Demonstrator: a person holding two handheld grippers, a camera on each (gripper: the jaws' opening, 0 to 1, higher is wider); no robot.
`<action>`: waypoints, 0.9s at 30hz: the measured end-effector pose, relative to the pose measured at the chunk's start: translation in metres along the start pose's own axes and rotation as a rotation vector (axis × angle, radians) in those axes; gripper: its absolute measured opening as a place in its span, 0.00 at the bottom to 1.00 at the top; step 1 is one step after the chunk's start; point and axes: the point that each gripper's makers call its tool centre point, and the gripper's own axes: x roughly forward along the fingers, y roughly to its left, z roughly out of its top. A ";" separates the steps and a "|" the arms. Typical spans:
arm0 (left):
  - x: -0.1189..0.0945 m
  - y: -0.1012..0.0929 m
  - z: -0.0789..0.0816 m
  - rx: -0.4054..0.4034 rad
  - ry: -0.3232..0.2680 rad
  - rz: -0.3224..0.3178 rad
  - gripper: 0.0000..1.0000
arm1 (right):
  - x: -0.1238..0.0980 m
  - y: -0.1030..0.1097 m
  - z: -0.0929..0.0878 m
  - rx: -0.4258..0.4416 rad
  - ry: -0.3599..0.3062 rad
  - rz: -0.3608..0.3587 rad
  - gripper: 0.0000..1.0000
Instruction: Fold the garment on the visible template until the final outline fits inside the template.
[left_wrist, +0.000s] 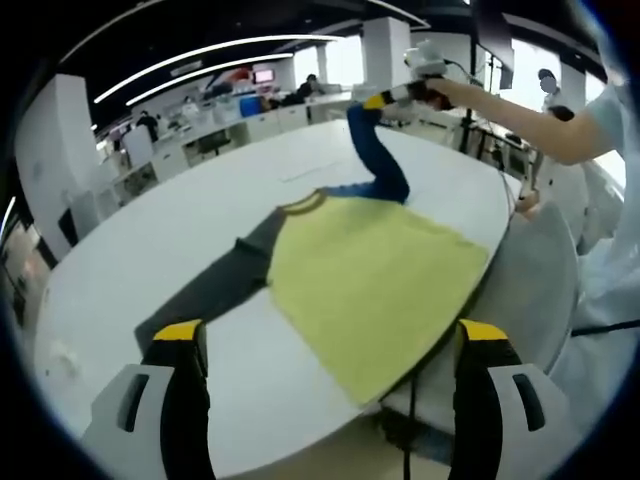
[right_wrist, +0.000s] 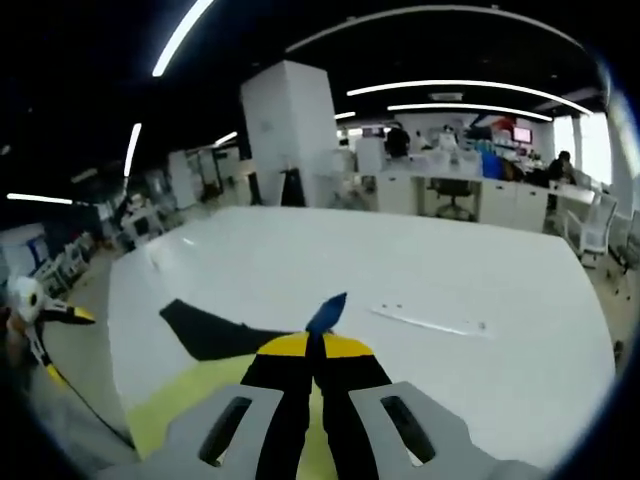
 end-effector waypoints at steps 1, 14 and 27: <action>0.000 0.000 0.000 -0.001 0.000 -0.001 1.00 | 0.003 0.004 0.000 0.000 0.001 0.009 0.03; -0.001 0.004 -0.003 -0.012 0.002 0.002 1.00 | 0.042 0.042 -0.007 0.001 0.035 0.086 0.03; -0.001 0.008 -0.006 -0.025 0.005 0.006 1.00 | 0.065 0.067 -0.015 -0.012 0.070 0.136 0.03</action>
